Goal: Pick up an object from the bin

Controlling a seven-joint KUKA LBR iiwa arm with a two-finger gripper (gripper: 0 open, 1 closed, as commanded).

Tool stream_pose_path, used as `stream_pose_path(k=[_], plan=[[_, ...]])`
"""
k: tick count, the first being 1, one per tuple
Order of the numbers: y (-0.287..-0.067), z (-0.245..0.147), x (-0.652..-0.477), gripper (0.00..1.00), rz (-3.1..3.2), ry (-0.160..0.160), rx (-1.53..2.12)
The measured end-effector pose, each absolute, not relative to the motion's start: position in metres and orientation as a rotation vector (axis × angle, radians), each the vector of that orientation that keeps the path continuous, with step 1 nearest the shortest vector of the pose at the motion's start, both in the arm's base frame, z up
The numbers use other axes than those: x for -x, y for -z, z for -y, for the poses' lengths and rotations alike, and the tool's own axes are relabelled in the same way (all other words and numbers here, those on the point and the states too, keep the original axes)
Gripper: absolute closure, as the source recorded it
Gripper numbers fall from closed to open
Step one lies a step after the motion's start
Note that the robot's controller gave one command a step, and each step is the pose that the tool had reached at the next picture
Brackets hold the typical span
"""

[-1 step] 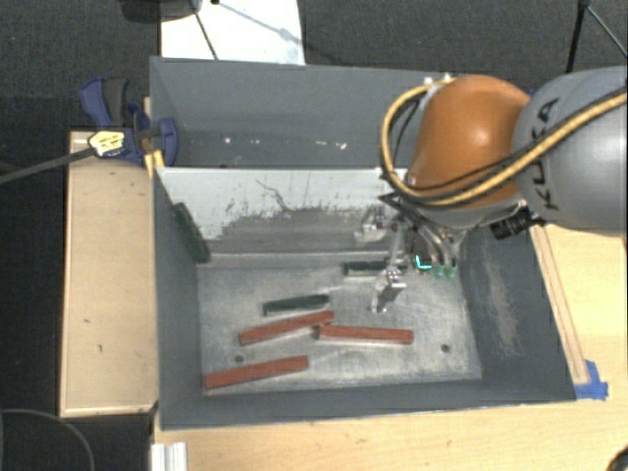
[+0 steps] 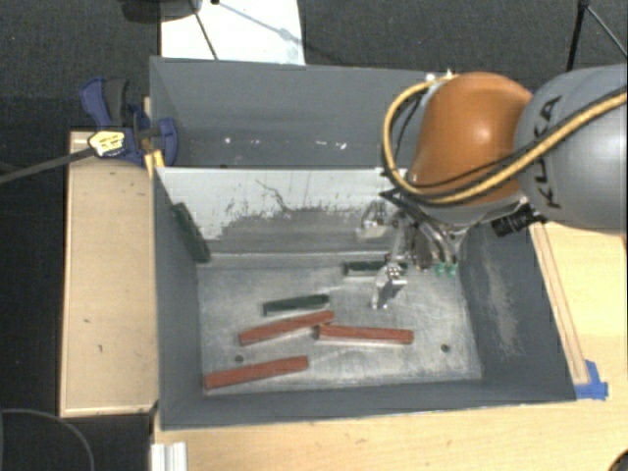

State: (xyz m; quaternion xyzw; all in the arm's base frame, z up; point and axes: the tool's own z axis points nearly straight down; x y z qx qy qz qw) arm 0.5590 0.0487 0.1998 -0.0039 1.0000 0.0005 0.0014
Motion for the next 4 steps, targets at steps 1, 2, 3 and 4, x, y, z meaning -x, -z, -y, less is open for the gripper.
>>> stream_pose_path(k=[1, 2, 3, 4], plan=[[-0.127, -0.024, -0.516, 0.00, -3.134, -0.001, 0.110], [-0.121, -0.011, -0.497, 0.00, -3.143, 0.000, 0.096], [-0.141, -0.021, -0.480, 0.00, -3.138, -0.001, 0.139], [-0.071, -0.052, -0.491, 0.00, -3.134, 0.001, 0.130]])
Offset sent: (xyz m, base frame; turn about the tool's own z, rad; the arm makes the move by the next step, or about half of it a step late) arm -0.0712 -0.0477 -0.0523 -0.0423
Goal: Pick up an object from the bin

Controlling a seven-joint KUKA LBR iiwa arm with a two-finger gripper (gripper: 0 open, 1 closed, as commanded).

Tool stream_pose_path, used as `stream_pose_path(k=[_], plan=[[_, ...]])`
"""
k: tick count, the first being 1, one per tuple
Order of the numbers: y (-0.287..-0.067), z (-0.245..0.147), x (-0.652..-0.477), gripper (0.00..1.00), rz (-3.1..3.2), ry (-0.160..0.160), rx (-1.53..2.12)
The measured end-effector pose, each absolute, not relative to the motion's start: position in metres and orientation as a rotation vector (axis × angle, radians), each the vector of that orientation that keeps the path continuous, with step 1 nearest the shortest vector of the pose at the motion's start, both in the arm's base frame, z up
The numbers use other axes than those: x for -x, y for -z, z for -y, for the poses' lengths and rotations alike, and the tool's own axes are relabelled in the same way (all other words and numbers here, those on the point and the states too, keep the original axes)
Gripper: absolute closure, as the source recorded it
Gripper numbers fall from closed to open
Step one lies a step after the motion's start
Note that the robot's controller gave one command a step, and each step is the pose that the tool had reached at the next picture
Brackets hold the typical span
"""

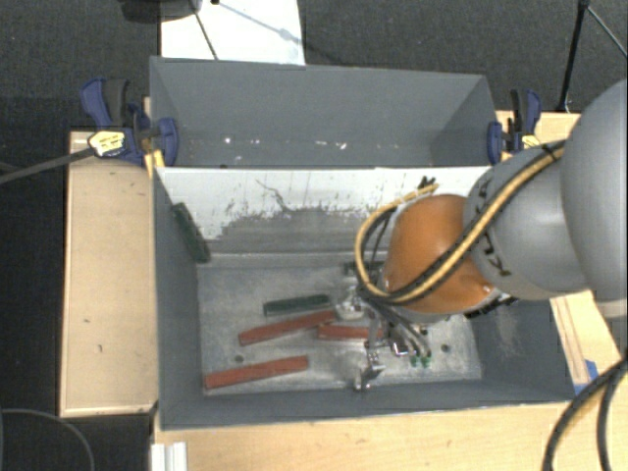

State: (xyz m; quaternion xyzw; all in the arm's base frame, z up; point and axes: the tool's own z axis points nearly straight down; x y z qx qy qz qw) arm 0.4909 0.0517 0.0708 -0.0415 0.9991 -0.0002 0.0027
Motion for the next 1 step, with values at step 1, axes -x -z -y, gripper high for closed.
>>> stream_pose_path(k=[1], plan=[[-0.0749, -0.0370, -0.4833, 1.00, -3.125, -0.004, 0.119]])
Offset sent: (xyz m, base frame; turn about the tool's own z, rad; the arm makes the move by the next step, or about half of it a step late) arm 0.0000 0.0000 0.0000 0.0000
